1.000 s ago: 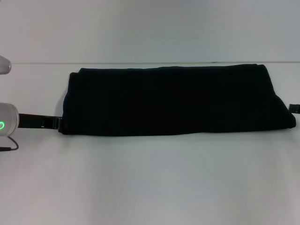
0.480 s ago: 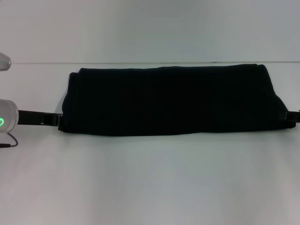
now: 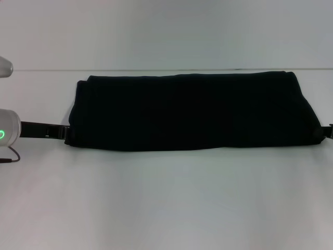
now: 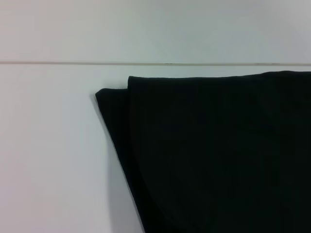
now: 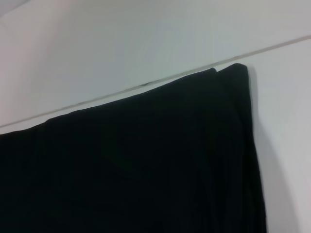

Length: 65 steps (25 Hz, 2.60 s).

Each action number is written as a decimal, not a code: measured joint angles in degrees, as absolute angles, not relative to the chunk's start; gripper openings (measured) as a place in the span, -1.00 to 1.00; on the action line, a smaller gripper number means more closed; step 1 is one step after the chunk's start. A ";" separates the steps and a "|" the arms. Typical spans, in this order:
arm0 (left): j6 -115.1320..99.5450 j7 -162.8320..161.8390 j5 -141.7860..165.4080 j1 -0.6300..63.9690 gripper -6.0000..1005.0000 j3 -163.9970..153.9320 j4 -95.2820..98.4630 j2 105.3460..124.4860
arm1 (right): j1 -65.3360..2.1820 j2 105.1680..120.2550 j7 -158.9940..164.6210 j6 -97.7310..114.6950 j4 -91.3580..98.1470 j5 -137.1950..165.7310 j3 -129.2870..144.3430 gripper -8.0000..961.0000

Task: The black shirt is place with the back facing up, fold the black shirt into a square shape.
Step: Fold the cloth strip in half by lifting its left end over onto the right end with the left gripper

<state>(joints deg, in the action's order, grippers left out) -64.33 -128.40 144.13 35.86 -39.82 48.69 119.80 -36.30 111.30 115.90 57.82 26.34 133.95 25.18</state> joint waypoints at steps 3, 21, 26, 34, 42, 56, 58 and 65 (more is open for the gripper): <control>-64.34 -128.40 144.13 35.86 -0.98 -39.82 48.69 119.79 | -36.05 111.23 115.82 57.93 26.45 133.93 24.86 -0.79; -64.41 -127.58 145.52 35.51 -0.97 -37.85 49.18 118.85 | -33.69 110.64 113.96 60.67 26.65 133.20 22.93 -0.95; -66.24 -127.36 145.55 35.57 -0.96 -37.81 49.39 118.84 | -33.09 110.88 112.98 62.78 27.39 131.89 21.67 -0.95; -67.74 -127.95 145.55 35.06 -0.96 -37.68 51.37 118.85 | -32.05 111.17 112.92 64.60 29.82 130.99 21.52 -0.88; -72.44 -131.91 146.36 32.89 -0.48 -35.19 56.42 118.77 | -29.22 110.70 112.39 73.75 36.67 124.53 19.92 -0.36; -87.83 -147.56 146.12 38.44 0.38 -34.48 48.05 115.97 | -35.82 109.95 106.49 78.26 36.71 122.49 24.38 0.46; -87.17 -149.40 145.56 38.85 0.39 -33.66 46.65 115.83 | -36.68 110.03 105.59 78.66 36.92 122.49 25.70 0.55; -83.83 -155.02 144.89 39.68 0.65 -24.93 40.77 115.78 | -38.36 109.96 99.43 82.83 37.10 122.41 27.48 0.92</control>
